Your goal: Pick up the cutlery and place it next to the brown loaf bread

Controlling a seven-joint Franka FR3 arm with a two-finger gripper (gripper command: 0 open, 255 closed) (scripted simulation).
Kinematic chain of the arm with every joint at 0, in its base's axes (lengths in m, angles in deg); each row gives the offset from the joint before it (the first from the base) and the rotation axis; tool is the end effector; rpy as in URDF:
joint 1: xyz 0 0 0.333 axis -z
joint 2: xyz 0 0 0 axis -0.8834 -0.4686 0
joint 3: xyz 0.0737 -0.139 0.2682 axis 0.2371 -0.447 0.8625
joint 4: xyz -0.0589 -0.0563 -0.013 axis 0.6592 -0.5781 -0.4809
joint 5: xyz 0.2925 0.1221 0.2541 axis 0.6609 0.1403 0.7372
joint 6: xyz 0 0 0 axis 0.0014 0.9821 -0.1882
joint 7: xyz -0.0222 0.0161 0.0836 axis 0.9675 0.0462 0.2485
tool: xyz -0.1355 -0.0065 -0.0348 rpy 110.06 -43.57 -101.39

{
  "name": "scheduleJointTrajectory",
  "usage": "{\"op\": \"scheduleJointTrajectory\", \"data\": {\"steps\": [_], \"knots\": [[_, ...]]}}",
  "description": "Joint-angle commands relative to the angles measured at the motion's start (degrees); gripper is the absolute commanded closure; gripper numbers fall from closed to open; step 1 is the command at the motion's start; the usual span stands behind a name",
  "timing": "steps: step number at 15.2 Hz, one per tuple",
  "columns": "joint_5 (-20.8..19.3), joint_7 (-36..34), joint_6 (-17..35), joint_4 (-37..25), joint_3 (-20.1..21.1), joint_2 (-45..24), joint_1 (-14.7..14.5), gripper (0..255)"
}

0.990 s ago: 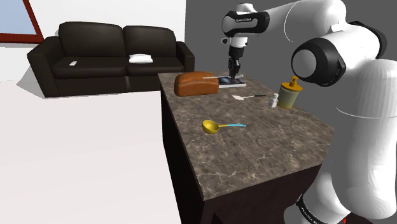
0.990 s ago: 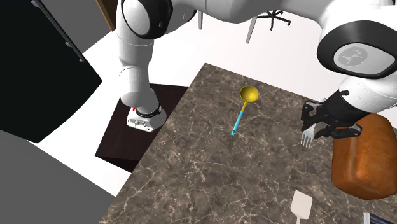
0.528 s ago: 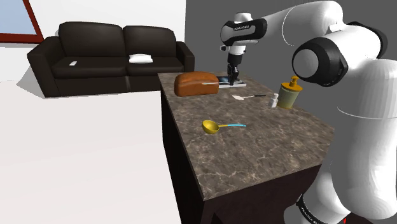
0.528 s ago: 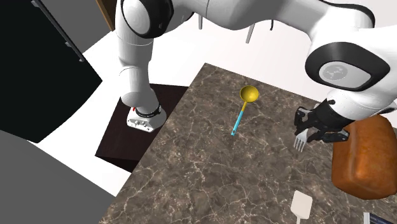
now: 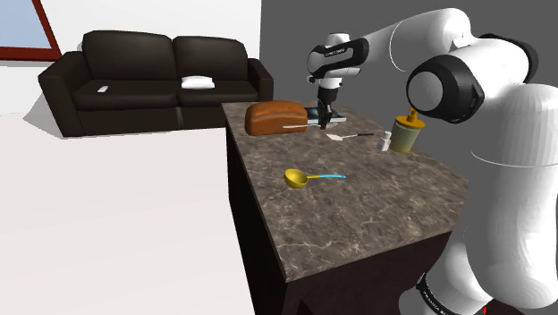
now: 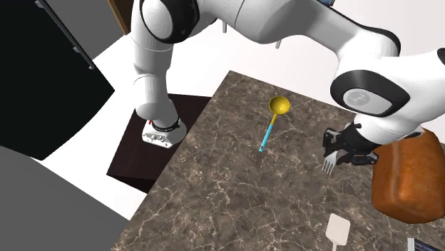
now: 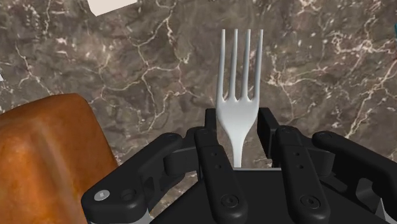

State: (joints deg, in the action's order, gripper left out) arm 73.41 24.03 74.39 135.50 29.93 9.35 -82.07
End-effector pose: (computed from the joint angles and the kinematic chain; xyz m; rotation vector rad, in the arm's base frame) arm 0.6323 -0.1840 0.4165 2.7391 1.4632 -0.0463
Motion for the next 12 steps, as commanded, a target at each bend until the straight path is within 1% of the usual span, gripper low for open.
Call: {"op": "scheduleJointTrajectory", "data": {"steps": [1, 12], "knots": [[0.2, 0.2, 1.6, 1.4, 0.1, -0.2, 0.0, 255], [2.5, 1.4, 8.9, 6.6, 1.3, -2.9, 0.4, 255]]}}
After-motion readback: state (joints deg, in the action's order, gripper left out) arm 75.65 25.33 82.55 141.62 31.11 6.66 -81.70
